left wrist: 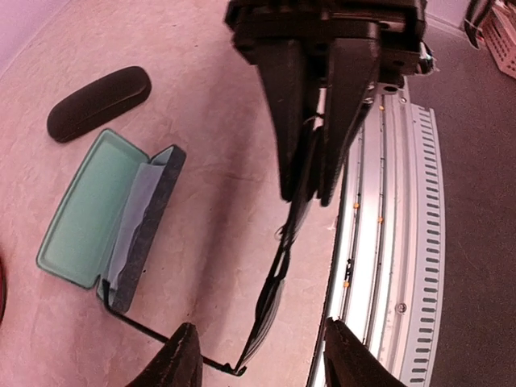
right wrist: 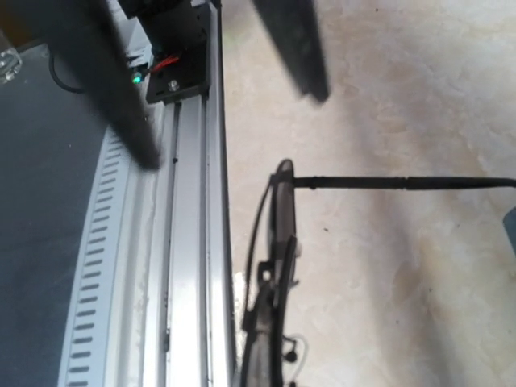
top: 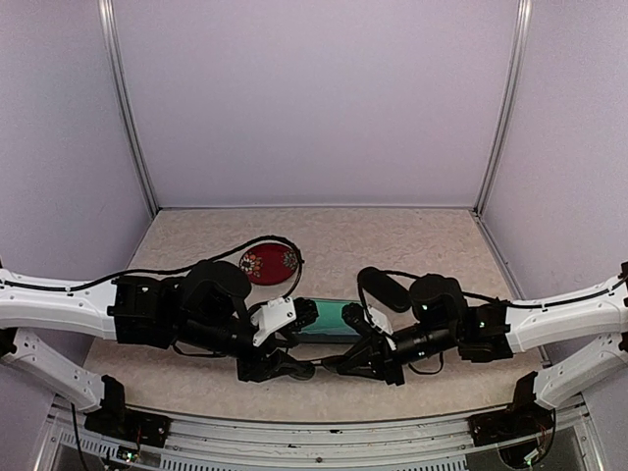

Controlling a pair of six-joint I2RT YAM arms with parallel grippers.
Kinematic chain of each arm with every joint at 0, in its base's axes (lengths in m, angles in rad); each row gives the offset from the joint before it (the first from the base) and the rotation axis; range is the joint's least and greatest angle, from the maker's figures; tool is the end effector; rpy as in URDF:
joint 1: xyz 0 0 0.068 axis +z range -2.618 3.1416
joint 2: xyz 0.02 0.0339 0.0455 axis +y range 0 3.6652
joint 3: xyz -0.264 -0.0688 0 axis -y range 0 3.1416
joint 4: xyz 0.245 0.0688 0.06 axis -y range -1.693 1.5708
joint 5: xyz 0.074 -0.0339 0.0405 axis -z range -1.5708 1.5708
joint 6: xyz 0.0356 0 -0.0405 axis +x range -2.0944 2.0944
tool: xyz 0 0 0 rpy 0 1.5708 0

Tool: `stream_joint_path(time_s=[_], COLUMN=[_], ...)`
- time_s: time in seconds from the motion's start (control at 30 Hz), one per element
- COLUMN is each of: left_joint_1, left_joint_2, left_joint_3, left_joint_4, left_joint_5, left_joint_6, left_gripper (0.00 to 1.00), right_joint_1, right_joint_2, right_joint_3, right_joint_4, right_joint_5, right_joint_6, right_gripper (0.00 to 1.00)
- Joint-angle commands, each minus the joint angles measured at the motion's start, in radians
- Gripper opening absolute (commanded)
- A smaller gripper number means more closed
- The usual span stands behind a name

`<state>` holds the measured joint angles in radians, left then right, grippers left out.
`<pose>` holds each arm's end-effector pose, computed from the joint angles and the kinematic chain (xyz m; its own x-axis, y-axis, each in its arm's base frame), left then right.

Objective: Organize the sunglasses
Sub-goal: Fold the right temple of the sunglasses on the sunglasses.

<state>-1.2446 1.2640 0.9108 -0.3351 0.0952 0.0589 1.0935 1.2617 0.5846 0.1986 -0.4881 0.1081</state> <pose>0.0851 -0.2620 0.2672 -0.1463 0.6154 -0.7745 0.9768 0.2136 -0.0148 0.1055 0.2402 0.2097 -0.3156 -0.4027 -0.8592 -0.9472 0.0799 0.3104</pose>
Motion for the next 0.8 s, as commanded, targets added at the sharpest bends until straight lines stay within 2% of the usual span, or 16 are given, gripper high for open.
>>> stream_joint_path(time_s=[0.0,0.13,0.23,0.33,0.57,0.77], left_joint_1=[0.036,0.090,0.097,0.105,0.119,0.088], left_joint_2=[-0.089,-0.199,-0.287,-0.305,-0.142,-0.019], left_joint_3=[-0.070,-0.191,-0.280,-0.321,-0.261,-0.167], left_joint_4=[0.020,0.084,0.157,0.206,0.243,0.278], left_joint_5=[-0.152,-0.138,-0.100,-0.062,0.011,0.097], left_joint_6=[-0.143,-0.289,-0.332,-0.338,-0.276,-0.204], left_gripper=[0.55,0.66,0.77,0.87,0.97,0.99], right_joint_1=[-0.019,-0.042,-0.052,-0.053,-0.052,-0.053], right_joint_2=[-0.077,-0.131,-0.149,-0.148,-0.122,-0.104], right_joint_3=[-0.029,-0.035,-0.027,-0.013,0.005,0.011], right_joint_4=[0.011,0.006,0.001,-0.012,-0.003,0.004], right_joint_5=[0.006,-0.012,-0.036,-0.051,-0.086,-0.083], right_joint_6=[0.027,0.047,0.058,0.059,0.070,0.074], right_gripper=[0.07,0.08,0.08,0.08,0.08,0.09])
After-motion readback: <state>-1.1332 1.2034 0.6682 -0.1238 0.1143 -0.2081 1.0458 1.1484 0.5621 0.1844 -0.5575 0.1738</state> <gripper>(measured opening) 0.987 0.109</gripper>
